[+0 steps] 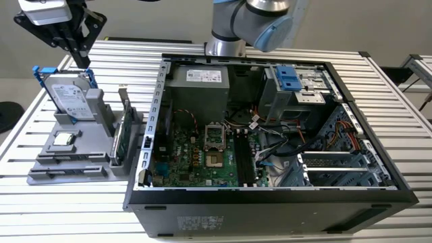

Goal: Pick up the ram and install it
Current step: 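Reach for the ram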

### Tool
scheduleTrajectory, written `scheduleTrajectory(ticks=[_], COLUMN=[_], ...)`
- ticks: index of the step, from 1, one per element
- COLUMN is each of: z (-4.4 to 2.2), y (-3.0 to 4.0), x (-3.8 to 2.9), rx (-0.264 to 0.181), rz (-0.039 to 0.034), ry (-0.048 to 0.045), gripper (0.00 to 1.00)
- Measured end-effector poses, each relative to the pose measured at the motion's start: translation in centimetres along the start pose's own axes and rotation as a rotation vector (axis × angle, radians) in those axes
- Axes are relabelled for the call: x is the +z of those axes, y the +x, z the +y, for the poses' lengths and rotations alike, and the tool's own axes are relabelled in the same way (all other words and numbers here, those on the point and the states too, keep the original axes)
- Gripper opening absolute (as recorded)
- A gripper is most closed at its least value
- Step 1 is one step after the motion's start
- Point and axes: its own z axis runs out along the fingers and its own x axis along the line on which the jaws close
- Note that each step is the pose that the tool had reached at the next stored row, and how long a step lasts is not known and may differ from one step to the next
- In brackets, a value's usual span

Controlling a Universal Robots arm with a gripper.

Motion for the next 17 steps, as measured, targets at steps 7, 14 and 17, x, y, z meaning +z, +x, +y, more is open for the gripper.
scheduleTrajectory(ticks=[7,14,17], z=[-0.04,-0.08,-0.10], y=[0.58,1.16,1.41], x=[-0.02,-0.03,-0.03], rx=[0.000,0.000,0.000], rz=[0.0000,0.0000,0.0000], ry=[0.0001,0.0000,0.0000], gripper=[0.00,0.00,0.00])
